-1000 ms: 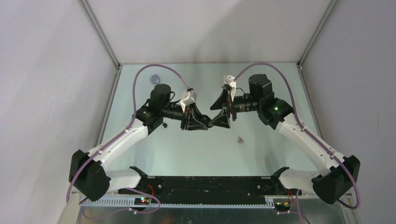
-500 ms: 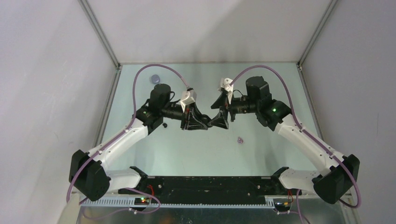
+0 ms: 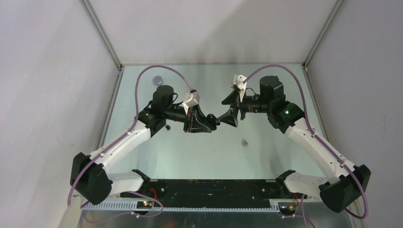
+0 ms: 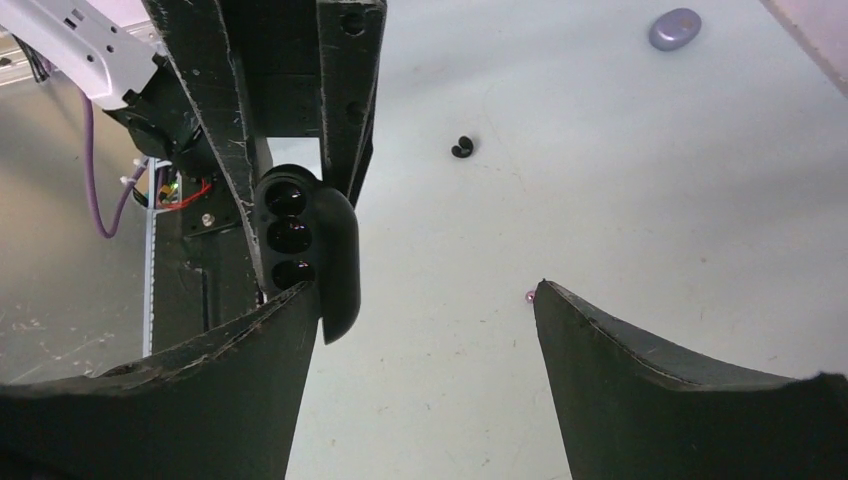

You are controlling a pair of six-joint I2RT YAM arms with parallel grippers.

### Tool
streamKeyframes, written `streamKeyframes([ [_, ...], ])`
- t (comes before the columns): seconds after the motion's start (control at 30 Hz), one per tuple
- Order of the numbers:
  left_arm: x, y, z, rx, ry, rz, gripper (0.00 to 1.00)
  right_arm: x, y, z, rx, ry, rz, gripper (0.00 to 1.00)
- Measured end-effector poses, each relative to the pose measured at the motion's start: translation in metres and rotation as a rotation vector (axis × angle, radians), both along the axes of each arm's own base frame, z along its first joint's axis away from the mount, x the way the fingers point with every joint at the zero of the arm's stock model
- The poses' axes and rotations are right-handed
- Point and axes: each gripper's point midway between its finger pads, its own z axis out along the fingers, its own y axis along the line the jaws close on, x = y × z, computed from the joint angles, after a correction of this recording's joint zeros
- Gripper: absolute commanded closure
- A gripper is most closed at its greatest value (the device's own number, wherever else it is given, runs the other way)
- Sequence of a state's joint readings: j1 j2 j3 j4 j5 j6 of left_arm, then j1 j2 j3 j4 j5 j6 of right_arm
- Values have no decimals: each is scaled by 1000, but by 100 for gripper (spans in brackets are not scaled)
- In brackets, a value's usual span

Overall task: Insert the wireless bluetooth earbuds into the charging case
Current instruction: Open the charging case to the charging case, then pick up the right earbud from the center of the board.

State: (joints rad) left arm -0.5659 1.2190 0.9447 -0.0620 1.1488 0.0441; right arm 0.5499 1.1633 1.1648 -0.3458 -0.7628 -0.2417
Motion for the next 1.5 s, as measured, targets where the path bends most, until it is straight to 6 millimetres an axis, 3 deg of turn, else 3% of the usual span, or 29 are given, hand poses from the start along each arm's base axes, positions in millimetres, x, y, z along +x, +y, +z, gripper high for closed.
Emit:
streamKeyframes([
  [0.37,-2,0,1,-3,2,-10,100,-13,-3,11,38,-1,65,8],
  [0.5,4,3,0,-2,0,12,100,-8,-14,17,57,4,36,6],
  [0.63,17,10,1,6,-23,73,100,23,-37,23,70,-8,-101,6],
  [0.73,27,19,1,36,-70,125,100,52,-52,15,47,-4,-220,7],
  [0.9,36,33,10,62,-189,178,100,114,-67,-22,-48,67,-407,11],
  [1.03,36,40,12,46,-275,177,100,160,-80,-69,-153,157,-534,18],
  [1.2,19,41,-4,58,-329,93,100,219,-99,-108,-256,260,-638,34],
  [1.3,-1,36,-17,82,-349,4,100,253,-112,-128,-321,309,-684,44],
  [1.4,-17,32,-24,106,-350,-72,100,271,-127,-149,-399,345,-721,59],
  [1.5,-24,28,-27,124,-346,-121,100,270,-136,-174,-481,386,-732,61],
])
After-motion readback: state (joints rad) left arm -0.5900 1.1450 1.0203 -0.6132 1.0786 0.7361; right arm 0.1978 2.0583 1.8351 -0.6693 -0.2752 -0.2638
